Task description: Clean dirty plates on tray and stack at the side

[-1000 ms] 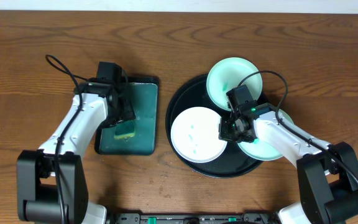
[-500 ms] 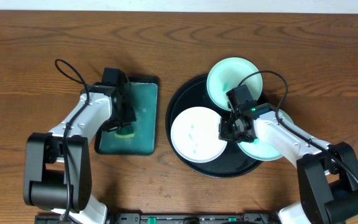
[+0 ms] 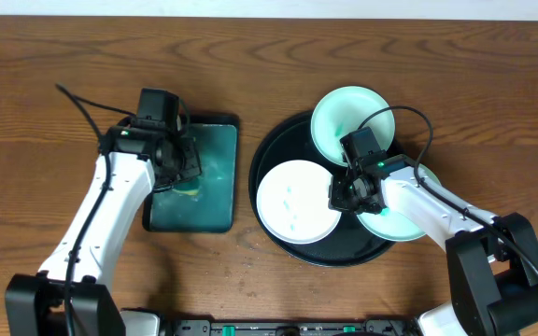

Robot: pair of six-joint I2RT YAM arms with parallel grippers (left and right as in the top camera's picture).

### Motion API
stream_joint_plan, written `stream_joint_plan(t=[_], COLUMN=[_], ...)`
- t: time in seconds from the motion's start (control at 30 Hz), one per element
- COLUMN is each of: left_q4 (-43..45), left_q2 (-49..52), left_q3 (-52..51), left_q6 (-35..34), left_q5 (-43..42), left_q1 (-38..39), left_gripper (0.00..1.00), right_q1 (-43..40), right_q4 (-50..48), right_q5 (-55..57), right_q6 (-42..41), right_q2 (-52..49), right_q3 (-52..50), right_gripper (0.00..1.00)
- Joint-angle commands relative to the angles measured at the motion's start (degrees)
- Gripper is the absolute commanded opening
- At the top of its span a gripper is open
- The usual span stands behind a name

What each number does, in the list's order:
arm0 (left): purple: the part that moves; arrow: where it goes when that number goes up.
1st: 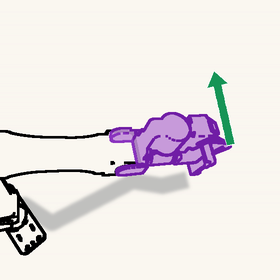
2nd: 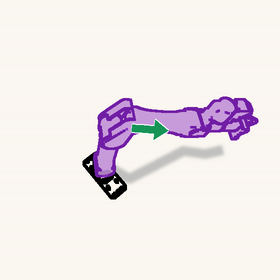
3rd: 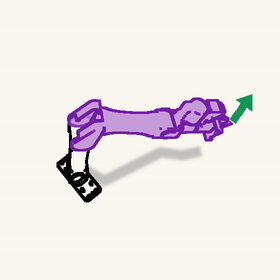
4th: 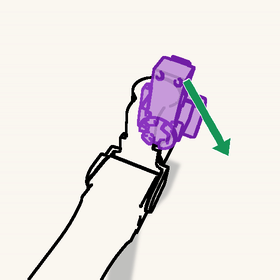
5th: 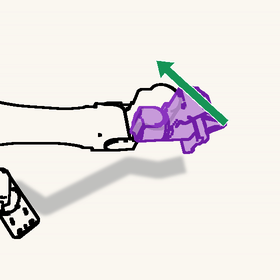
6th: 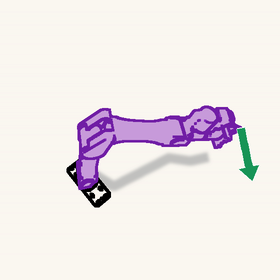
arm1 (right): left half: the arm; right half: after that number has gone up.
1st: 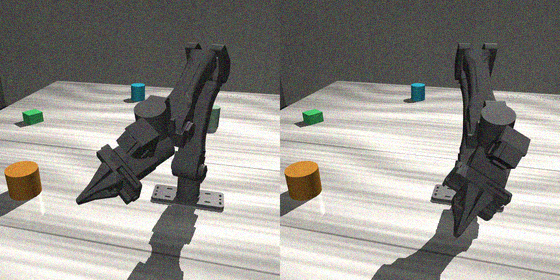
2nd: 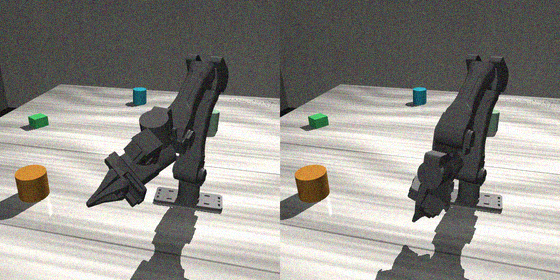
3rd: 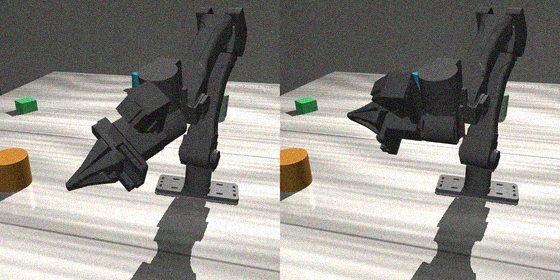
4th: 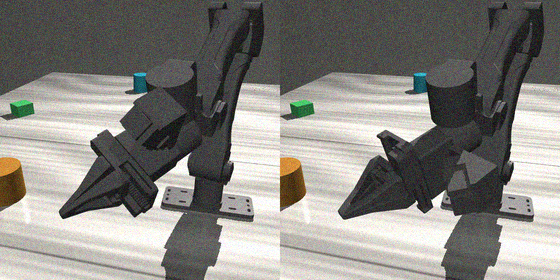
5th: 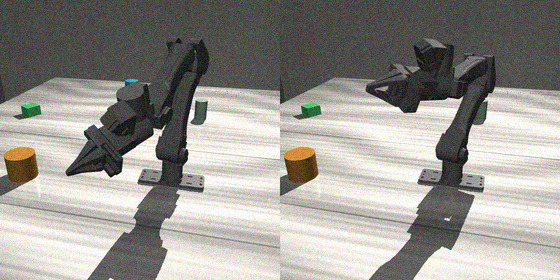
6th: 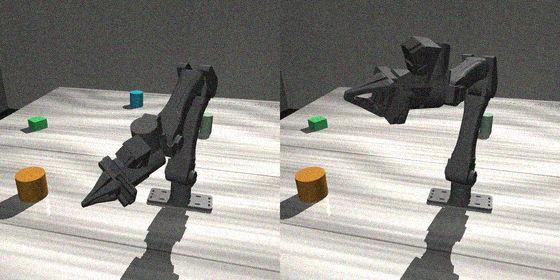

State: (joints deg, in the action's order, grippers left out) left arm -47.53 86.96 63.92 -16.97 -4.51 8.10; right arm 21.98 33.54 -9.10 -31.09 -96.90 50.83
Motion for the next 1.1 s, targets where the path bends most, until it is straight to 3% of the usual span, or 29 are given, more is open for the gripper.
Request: stream_joint_plan(t=[0.0,0.27,0.4,0.73,0.97,1.07], left_q4=[0.1,0.2,2.1,17.0,22.6,20.6], left_q2=[2.3,2.0,2.5,10.9,19.4,20.2], left_q3=[0.2,0.5,0.4,0.1,0.1,0.1], left_q6=[1.9,1.2,-2.3,-11.7,-15.9,-15.9], left_q5=[1.9,-12.5,-16.7,-17.6,-22.4,-15.8], left_q1=[0.0,1.6,7.3,26.6,27.9,26.9], left_gripper=[0.07,0.07,0.07,0.07,0.07,0.07], right_q1=[-0.2,-0.1,-0.1,-0.1,-0.1,-0.1], right_q4=[-1.0,-1.2,-1.2,-1.0,-1.0,-1.0], right_q5=[5.8,4.4,4.1,3.7,2.6,1.9], right_q6=[-1.7,-2.4,-3.2,-4.3,-4.3,-4.2], right_q2=[-2.2,-2.2,-2.2,-2.2,-2.2,-2.2], right_q3=[-0.6,-0.6,-0.6,-0.6,-0.6,-0.6], right_gripper=[0.02,0.02,0.02,0.01,0.02,0.01])
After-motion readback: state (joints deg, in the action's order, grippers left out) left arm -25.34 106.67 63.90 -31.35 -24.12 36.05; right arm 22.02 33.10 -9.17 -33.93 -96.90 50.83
